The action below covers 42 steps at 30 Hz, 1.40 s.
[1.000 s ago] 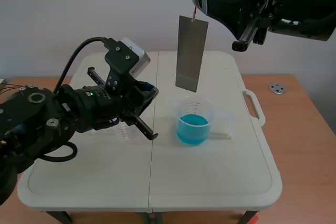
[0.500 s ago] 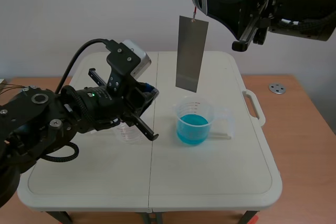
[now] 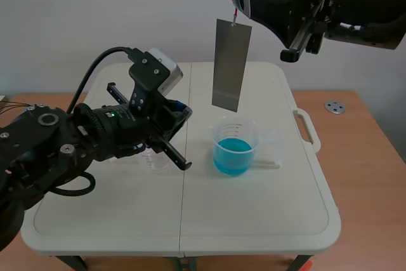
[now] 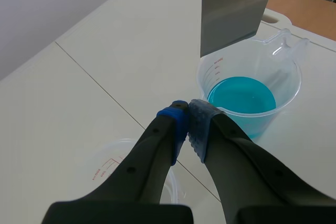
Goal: Hold the metal plate by the orange handle, dip it into the blue solution, take it out and point at it, then put the plate back in the beaker on the left.
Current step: 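Raise the plate and point at it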
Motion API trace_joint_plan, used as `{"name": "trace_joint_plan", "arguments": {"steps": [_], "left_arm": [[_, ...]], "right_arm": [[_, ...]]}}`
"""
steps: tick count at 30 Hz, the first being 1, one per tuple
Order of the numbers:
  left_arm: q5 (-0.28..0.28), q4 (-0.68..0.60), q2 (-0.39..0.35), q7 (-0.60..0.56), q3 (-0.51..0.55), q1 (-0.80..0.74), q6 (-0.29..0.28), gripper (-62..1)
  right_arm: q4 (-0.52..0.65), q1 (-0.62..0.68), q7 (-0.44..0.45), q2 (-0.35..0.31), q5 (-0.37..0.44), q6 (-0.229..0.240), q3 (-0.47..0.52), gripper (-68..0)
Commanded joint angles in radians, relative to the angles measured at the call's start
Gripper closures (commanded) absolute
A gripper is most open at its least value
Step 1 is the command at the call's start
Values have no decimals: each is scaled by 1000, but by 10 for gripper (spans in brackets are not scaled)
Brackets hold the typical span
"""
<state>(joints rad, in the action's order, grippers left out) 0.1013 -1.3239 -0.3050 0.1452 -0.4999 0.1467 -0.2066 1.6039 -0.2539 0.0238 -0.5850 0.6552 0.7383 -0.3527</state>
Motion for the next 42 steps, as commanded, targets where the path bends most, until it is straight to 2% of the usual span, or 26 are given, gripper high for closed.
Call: {"name": "trace_joint_plan", "arguments": {"steps": [1,13,18,21,25,34,38,42], "left_arm": [[6,-23,0,-21,1,6,2,-27],[6,-23,0,-21,1,6,2,-27],[13,-43,-16,-21,33,-4,76,-27],[14,-92,-67,-20,85,-43,114,-27],[25,-185,-166,-21,171,-151,119,-27],[170,-327,-399,-21,396,-501,137,-27],[201,-333,-451,-21,480,-664,137,-27],[202,-333,-460,-22,530,-815,137,-27]], "right_arm": [[11,-18,19,-7,12,7,19,-15],[11,-18,19,-7,12,7,19,-15],[11,-18,20,-7,13,7,19,-15],[11,-18,19,-7,22,7,19,-15],[11,-18,19,-7,34,7,19,-15],[11,-18,19,-7,34,7,19,-15],[11,-18,19,-7,34,7,19,-15],[11,-23,20,-7,35,7,19,-15]]}}
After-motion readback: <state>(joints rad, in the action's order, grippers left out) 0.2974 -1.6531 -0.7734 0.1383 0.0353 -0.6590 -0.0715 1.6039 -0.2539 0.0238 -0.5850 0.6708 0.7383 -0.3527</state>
